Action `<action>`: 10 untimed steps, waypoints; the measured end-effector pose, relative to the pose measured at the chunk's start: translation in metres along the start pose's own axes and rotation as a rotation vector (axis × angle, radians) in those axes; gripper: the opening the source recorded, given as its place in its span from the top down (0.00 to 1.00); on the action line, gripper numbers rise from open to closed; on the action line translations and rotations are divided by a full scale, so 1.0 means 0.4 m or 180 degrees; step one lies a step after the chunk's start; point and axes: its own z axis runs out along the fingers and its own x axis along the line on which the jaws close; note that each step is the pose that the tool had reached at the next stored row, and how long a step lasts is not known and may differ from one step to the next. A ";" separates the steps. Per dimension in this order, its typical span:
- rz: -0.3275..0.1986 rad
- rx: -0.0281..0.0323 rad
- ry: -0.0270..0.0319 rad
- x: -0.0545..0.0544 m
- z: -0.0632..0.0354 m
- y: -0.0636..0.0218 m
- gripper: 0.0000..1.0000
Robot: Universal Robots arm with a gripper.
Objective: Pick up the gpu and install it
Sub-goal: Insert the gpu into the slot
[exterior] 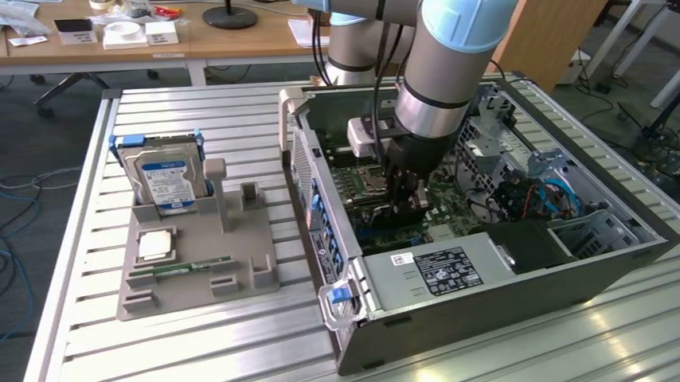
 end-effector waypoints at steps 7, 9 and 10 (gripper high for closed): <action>0.0000 0.0000 0.0001 -0.003 0.000 0.000 0.74; 0.0000 0.0000 0.0000 -0.004 0.000 0.000 0.74; 0.0001 0.0000 0.0000 -0.004 0.000 0.000 0.74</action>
